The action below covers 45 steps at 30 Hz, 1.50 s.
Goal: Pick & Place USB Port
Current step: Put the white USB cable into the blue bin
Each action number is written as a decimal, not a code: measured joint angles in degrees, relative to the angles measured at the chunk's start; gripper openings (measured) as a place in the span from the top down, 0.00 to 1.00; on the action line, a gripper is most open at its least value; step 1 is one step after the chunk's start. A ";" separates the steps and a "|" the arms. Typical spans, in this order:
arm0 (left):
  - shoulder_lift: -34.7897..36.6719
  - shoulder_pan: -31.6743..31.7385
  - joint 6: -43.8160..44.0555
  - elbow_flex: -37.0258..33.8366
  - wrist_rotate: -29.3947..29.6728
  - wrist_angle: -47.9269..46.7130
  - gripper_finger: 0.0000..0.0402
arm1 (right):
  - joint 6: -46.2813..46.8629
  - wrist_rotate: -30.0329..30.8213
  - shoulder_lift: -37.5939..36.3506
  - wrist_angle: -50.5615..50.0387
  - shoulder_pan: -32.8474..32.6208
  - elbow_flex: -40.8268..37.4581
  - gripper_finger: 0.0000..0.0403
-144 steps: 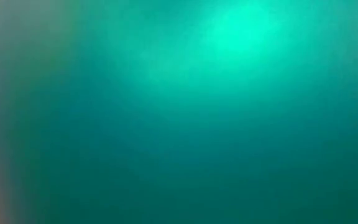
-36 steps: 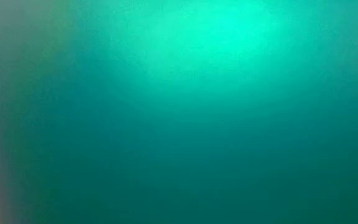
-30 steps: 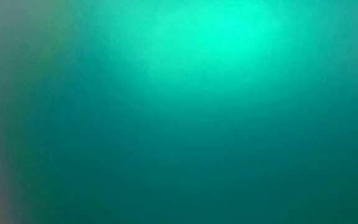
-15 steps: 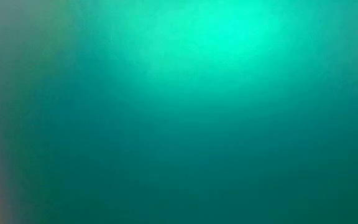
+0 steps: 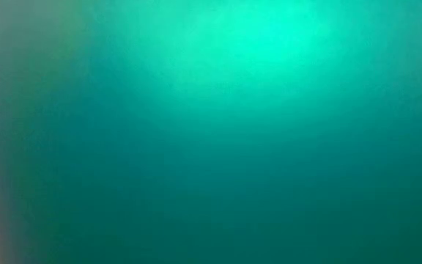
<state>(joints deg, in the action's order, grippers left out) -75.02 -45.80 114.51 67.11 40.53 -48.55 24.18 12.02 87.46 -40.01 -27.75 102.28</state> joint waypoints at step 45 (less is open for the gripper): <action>9.50 12.24 -31.92 0.00 -14.19 -18.83 0.37 | 18.95 -16.33 -18.21 -26.33 6.04 -62.10 0.56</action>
<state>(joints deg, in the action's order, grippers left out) -65.52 -33.56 82.59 67.11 26.35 -67.37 43.14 -4.32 69.25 -66.34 -21.71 40.18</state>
